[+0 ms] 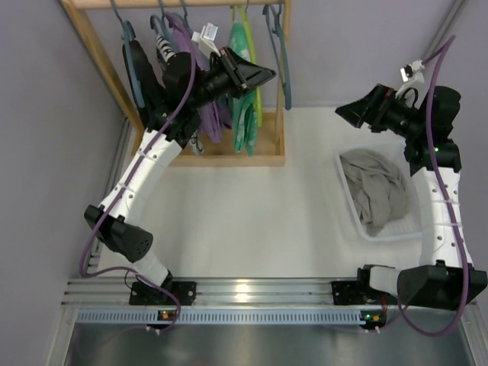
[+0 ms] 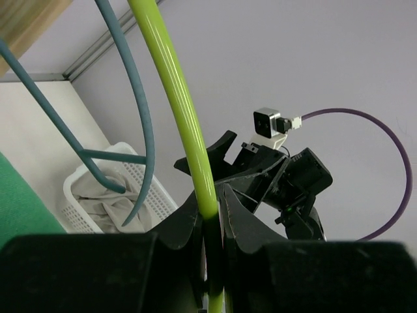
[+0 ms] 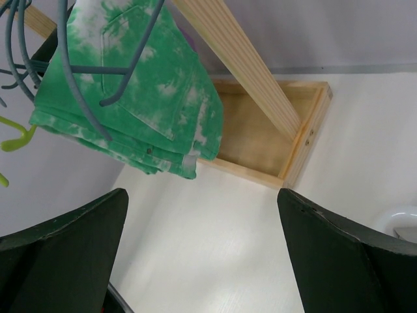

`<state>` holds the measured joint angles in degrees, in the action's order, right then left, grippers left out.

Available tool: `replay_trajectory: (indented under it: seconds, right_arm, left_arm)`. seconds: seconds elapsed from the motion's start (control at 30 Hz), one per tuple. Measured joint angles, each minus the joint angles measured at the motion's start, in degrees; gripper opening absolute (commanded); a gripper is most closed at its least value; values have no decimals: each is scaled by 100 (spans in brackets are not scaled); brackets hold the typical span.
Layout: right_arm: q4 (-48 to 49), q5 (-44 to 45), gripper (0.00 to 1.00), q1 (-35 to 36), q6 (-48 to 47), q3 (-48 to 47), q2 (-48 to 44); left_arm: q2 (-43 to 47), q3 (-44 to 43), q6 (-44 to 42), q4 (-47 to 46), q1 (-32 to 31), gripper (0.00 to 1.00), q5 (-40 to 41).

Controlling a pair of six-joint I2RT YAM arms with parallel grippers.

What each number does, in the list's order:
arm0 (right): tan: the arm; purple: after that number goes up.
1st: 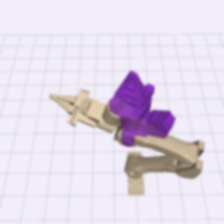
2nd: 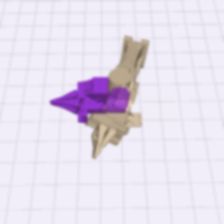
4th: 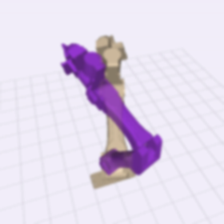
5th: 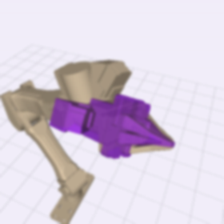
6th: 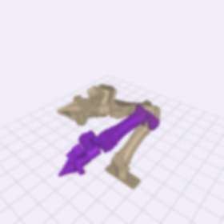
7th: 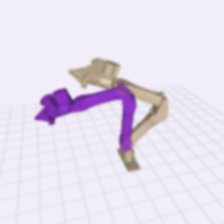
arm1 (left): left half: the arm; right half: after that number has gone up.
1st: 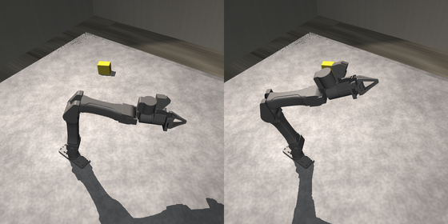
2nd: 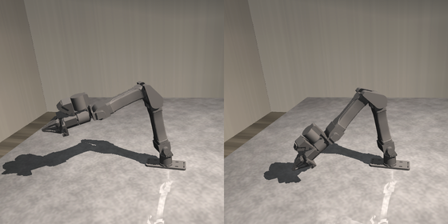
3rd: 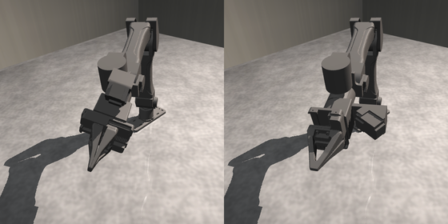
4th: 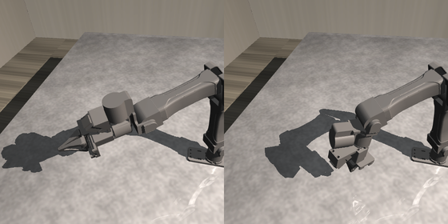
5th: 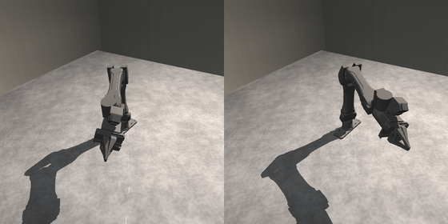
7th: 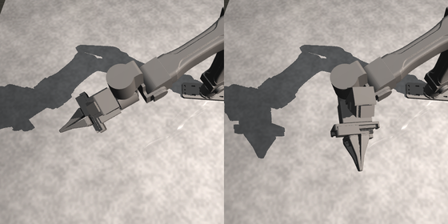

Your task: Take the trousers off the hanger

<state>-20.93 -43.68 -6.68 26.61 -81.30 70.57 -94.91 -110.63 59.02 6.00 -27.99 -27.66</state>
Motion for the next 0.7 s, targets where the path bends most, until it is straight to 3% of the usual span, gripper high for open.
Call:
replay_trajectory:
  seconds: [0.23, 0.4, 0.53, 0.7]
  right_arm:
    - [70, -111, 99, 2, -118, 105, -116]
    - [216, -101, 99, 234, -584, 472, -601]
    - [374, 350, 99, 1145, -1235, 892, -1113]
    - [1388, 1425, 99, 2699, -1794, 2149, -2046]
  left_arm:
    - [37, 44, 181, -98, 15, 0, 70]
    - [555, 748, 474, -120, 7, 0, 190]
    - [1071, 1228, 828, -105, -7, 0, 214]
    - [1676, 1718, 1069, -164, -61, 0, 278]
